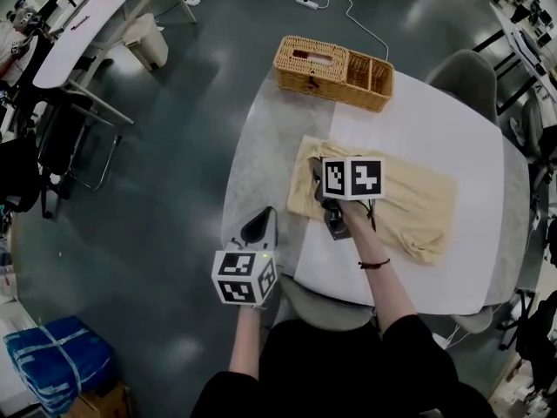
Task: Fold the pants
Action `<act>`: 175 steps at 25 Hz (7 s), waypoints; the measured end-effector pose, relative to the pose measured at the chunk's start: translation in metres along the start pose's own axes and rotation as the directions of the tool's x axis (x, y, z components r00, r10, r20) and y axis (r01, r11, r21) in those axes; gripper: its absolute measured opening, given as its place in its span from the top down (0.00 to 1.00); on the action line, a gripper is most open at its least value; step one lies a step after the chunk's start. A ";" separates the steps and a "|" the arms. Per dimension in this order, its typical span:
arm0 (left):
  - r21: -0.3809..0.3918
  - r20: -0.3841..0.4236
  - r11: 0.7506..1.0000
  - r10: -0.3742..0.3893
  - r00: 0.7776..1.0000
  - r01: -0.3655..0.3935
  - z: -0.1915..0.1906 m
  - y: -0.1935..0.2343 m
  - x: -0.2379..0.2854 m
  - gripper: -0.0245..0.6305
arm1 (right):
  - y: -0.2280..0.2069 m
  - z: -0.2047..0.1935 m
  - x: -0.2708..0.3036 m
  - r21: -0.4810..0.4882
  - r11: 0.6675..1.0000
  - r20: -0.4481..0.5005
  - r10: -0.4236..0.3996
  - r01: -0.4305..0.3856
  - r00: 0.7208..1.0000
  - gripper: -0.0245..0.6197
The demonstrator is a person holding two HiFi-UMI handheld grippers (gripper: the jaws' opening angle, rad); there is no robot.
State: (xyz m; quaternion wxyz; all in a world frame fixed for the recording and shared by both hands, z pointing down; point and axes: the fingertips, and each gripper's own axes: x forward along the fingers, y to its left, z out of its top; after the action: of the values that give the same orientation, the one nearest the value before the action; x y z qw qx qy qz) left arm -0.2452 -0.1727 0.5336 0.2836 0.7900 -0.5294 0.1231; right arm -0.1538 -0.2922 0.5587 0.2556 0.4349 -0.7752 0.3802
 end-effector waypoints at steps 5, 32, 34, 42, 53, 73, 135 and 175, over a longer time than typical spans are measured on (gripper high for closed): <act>-0.027 0.000 1.000 0.006 1.000 -0.006 -0.004 0.008 -0.001 0.95 | 0.001 -0.008 0.011 -0.013 0.999 -0.039 -0.041 0.040 0.998 0.90; -0.055 0.006 0.999 0.001 1.000 0.000 -0.005 0.012 -0.002 0.95 | 0.024 -0.016 0.023 -0.023 1.000 -0.041 -0.017 0.016 0.999 0.64; -0.050 0.008 0.999 -0.003 1.000 0.004 -0.003 0.010 -0.002 0.95 | 0.025 -0.012 0.018 0.008 1.000 -0.020 0.009 -0.008 1.000 0.63; -0.015 0.021 0.999 -0.029 0.999 0.029 0.008 -0.007 -0.004 0.95 | 0.013 -0.007 -0.014 0.112 0.987 0.044 0.107 -0.111 0.993 0.67; 0.048 0.040 0.996 -0.070 0.997 0.069 0.032 -0.050 -0.004 0.95 | -0.012 -0.007 -0.079 0.057 0.987 0.133 0.141 -0.149 0.981 0.92; 0.147 0.010 0.970 -0.200 0.980 0.196 0.032 -0.177 0.027 0.95 | -0.114 -0.044 -0.219 0.084 0.981 0.340 0.136 -0.175 0.930 0.94; 0.179 -0.201 0.960 -0.178 0.963 0.215 -0.045 -0.269 0.115 0.95 | -0.341 -0.149 -0.213 0.193 0.932 0.037 -0.318 0.306 0.947 0.69; 0.141 -0.061 0.983 -0.108 0.992 0.116 -0.014 -0.167 0.030 0.95 | -0.244 -0.084 -0.242 0.282 0.943 0.174 -0.229 0.174 0.958 0.90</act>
State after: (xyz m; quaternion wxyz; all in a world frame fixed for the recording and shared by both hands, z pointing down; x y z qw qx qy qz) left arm -0.0805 -0.1411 0.5064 0.2464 0.8334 -0.4661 0.1658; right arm 0.1823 -0.1887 0.5210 0.1520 0.5792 -0.6910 0.4049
